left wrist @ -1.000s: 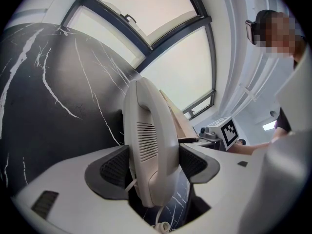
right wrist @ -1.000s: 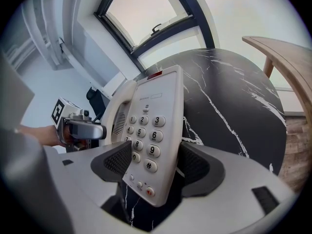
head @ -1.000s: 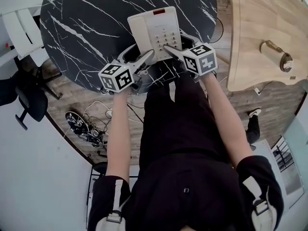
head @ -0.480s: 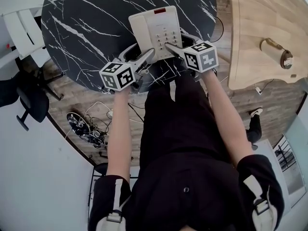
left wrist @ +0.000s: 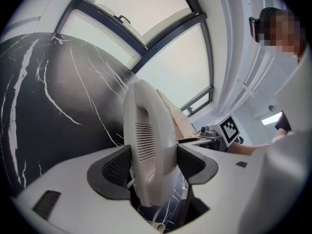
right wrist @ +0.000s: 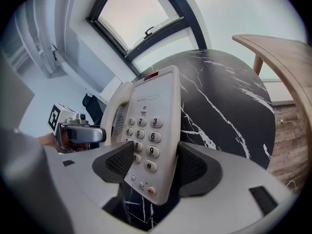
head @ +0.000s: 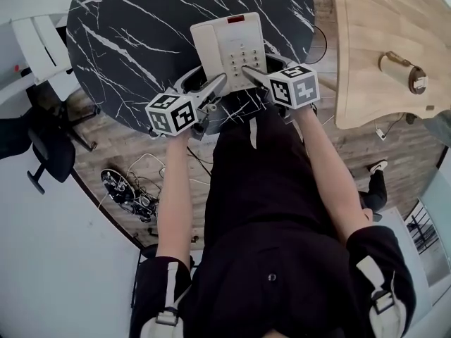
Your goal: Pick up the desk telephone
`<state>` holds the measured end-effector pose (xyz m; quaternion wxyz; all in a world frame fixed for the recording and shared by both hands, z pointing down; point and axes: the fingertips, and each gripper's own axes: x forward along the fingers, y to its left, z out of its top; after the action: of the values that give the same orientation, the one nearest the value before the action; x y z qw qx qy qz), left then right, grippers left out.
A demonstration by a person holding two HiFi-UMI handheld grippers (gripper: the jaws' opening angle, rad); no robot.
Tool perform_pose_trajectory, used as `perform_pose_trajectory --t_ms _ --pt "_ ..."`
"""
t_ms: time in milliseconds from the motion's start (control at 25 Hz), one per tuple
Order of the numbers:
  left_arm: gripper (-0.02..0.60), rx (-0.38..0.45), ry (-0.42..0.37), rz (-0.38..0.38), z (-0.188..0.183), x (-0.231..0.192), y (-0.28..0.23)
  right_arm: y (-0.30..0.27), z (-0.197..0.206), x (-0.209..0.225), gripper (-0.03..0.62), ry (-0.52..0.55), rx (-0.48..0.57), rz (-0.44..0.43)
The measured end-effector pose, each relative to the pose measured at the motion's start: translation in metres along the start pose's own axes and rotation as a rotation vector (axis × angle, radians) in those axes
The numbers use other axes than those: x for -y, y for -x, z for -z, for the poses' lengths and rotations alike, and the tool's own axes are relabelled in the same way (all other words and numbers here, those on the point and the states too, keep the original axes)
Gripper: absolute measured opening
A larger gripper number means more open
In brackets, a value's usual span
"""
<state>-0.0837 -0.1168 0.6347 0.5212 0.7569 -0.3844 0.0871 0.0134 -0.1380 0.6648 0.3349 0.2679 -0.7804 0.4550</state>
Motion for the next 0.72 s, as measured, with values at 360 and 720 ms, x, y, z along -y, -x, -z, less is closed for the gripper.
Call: perform_pose_trajectory --t_ms 360,720 --pt "0.308 0.049 -0.079 0.013 -0.025 0.023 0.025 0.025 -0.021 -0.024 0.305 0.012 0.098 0.007" --pt "0.307 0.105 -0.161 0.035 -0.061 0.055 0.051 0.060 -0.052 -0.051 0.304 0.043 0.217 0.021"
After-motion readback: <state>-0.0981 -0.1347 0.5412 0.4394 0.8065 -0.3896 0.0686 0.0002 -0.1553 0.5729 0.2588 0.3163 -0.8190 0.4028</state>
